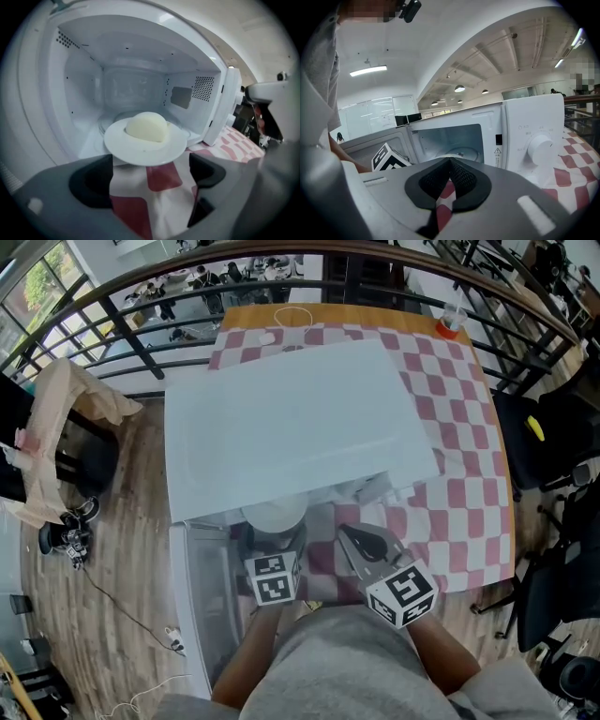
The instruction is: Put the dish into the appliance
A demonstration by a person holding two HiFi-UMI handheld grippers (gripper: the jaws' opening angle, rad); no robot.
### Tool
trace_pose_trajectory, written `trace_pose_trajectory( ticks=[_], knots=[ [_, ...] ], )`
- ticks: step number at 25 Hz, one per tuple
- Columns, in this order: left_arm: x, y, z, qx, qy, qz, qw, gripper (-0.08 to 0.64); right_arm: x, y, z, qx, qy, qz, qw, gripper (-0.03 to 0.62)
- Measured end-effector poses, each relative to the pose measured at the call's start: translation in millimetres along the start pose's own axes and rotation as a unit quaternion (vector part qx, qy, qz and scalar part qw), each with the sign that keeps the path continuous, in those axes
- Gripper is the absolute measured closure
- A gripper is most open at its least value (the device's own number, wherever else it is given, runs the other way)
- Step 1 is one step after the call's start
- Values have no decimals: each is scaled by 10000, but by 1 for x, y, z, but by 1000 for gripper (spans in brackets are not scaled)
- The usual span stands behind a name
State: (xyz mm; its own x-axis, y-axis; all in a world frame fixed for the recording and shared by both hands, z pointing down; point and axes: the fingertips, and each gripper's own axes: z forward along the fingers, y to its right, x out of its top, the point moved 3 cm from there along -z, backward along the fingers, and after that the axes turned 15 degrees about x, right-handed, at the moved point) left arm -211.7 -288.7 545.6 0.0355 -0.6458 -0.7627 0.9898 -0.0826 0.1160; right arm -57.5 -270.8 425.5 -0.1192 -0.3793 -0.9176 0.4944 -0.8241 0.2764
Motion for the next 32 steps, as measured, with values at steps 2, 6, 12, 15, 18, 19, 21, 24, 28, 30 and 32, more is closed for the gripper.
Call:
trace_pose_trajectory(
  ticks=[2, 6, 12, 15, 18, 19, 21, 24, 28, 30, 32],
  knots=[
    [-4, -2, -6, 92, 123, 118, 9998, 60, -1, 0, -1, -10, 5, 9, 10000, 597],
    [3, -5, -11, 241, 468, 260, 9983, 60, -1, 0, -1, -12, -14, -7, 10000, 597],
    [15, -8, 3, 312, 451, 32, 9985, 66, -3, -6, -1, 34, -64, -22, 10000, 596],
    [23, -6, 13, 358, 337, 21, 9988, 69, -5, -4, -2, 28, -101, -26, 9999, 597],
    [29, -4, 22, 435, 229, 24, 9988, 89, -5, -1, -4, 8, -104, -13, 9999, 597],
    [31, -4, 23, 459, 186, 26, 9988, 89, -6, 1, -5, -2, -104, -6, 9999, 597],
    [34, -4, 23, 521, 111, 29, 9986, 94, -7, 3, -6, -23, -104, 16, 9999, 597],
    [36, -5, 23, 563, 27, 46, 9984, 126, -9, 8, -7, -37, -95, 64, 9999, 597],
    [41, 3, 25, 466, 3, 158, 9988, 162, -11, 12, -7, -54, -94, 125, 9999, 597],
    [43, 9, 27, 361, 27, 174, 9992, 192, -11, 14, -7, -42, -97, 133, 9999, 597],
    [45, 14, 27, 260, 13, 90, 9996, 224, -10, 15, -7, -31, -95, 125, 9999, 597]
  ],
)
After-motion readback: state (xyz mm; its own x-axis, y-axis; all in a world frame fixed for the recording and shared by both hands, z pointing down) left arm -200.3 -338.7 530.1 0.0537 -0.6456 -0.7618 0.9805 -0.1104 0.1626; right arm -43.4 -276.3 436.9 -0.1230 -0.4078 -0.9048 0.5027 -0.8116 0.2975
